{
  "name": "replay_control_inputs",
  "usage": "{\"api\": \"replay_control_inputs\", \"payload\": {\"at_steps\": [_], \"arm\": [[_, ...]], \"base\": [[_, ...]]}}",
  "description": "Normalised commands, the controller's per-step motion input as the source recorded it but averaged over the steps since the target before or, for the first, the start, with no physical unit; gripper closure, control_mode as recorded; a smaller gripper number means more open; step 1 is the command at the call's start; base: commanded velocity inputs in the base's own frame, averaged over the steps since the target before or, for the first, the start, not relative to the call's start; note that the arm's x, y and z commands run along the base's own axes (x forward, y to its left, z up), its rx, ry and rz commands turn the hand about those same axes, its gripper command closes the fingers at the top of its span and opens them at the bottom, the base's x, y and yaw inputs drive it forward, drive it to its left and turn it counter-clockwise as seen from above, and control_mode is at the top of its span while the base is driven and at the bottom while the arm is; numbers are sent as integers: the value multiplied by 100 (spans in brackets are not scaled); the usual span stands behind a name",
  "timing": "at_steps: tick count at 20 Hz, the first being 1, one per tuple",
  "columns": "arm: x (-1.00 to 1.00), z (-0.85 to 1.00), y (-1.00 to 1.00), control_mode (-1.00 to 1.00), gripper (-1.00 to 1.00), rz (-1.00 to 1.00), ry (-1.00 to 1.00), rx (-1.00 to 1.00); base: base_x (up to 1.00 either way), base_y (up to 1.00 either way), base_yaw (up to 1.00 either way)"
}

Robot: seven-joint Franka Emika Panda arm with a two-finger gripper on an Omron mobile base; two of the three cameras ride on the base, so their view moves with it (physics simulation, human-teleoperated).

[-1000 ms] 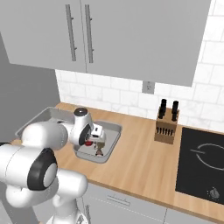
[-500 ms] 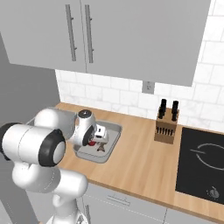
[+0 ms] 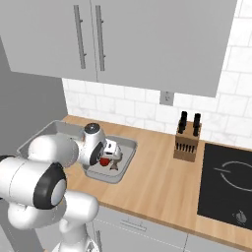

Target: Place one bell pepper and one fish in each tupperware on the nearby counter, to pack two identical lunches.

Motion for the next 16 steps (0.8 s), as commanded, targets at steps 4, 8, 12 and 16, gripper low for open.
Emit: {"api": "replay_control_inputs", "payload": {"at_steps": [4, 8, 12, 16], "arm": [[-53, 61, 22, -100, -100, 2, -18, 0], [-59, 90, 11, -100, -100, 0, -6, 0], [-68, 92, 0, -100, -100, 0, -2, 0], [-59, 79, -1, -100, -100, 0, 0, 1]], "base": [[0, 0, 0], [0, 0, 0], [0, 0, 0], [0, 0, 0]]}}
